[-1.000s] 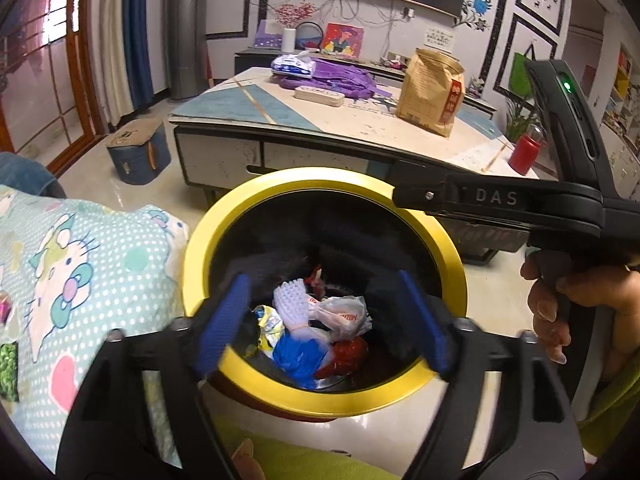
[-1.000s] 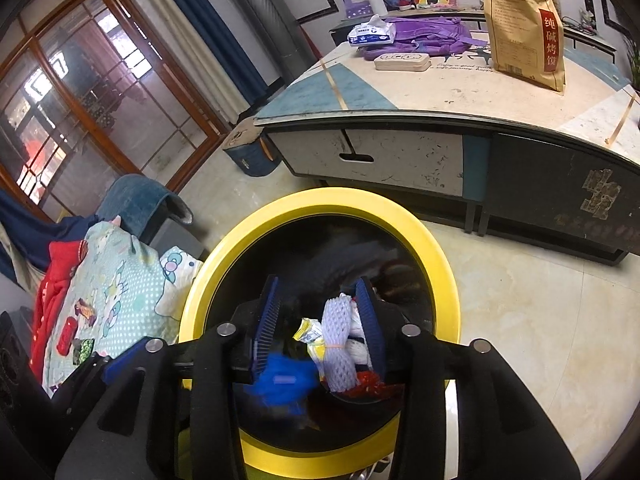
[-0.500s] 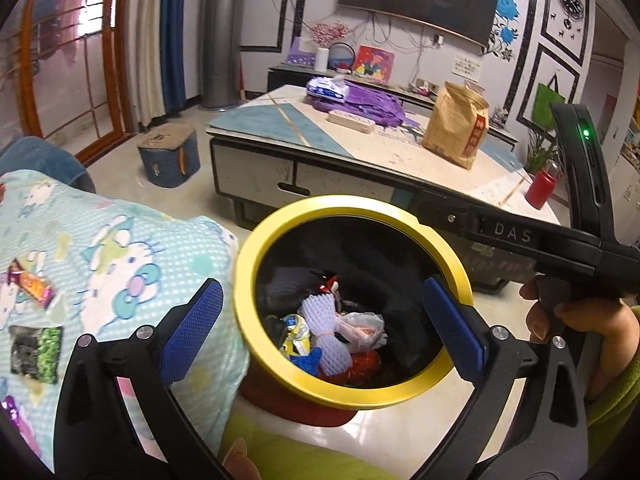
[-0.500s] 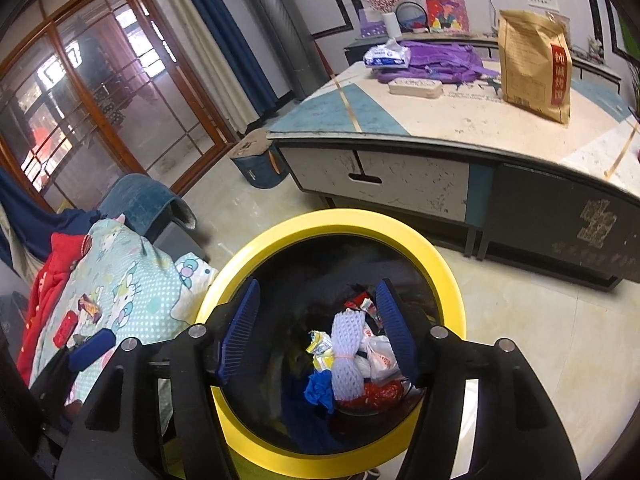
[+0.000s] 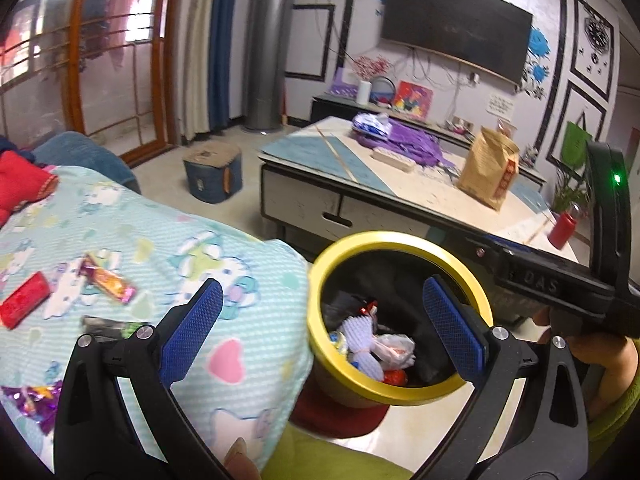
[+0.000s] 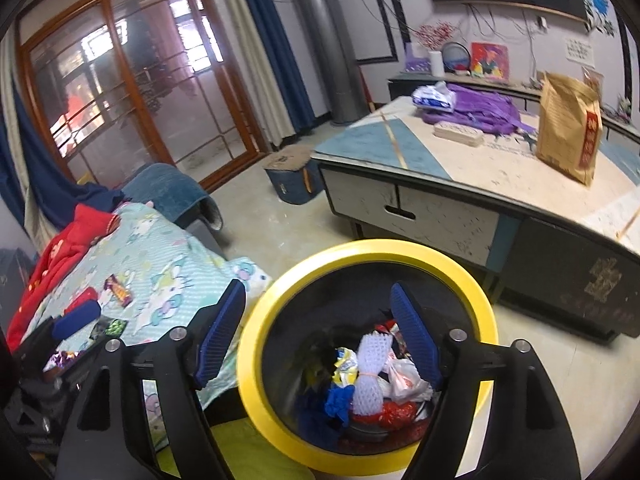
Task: Collect trash
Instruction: 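Move both open tools from the bin back over the wrappers on the bed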
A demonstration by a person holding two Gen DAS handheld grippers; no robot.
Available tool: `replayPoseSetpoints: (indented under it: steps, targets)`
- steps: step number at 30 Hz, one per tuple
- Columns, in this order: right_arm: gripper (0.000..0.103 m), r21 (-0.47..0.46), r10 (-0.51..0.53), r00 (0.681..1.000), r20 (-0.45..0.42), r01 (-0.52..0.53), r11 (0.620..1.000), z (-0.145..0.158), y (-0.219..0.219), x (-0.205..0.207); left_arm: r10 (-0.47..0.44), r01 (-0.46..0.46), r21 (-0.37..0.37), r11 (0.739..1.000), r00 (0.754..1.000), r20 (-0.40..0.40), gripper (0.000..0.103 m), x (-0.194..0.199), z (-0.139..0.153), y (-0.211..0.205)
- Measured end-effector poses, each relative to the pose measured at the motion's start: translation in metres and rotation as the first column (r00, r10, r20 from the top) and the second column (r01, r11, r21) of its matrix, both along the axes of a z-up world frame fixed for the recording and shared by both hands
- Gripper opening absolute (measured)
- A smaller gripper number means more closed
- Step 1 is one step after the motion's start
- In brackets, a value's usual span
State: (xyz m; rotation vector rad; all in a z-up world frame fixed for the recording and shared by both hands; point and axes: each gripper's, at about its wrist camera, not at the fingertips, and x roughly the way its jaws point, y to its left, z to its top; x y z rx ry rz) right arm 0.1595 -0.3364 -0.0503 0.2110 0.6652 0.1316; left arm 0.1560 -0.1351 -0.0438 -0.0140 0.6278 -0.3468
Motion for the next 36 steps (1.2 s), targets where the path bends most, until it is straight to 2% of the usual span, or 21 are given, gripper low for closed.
replayPoseSetpoints:
  steps: [14, 25, 36]
  targets:
    - [0.081, -0.042, 0.117, 0.989, 0.093, -0.114, 0.993, 0.023, 0.055, -0.017, 0.157, -0.156, -0.024, 0.988, 0.985, 0.067, 0.092, -0.023, 0.022, 0.063]
    - [0.082, -0.094, 0.239, 0.967, 0.09, -0.231, 0.968, 0.027, 0.11, -0.022, 0.267, -0.267, -0.02, 0.964, 0.958, 0.101, 0.092, -0.034, 0.031, 0.11]
    - [0.083, -0.11, 0.346, 0.936, 0.064, -0.338, 0.935, 0.027, 0.166, -0.019, 0.375, -0.373, -0.038, 0.927, 0.923, 0.091, 0.092, -0.044, 0.03, 0.16]
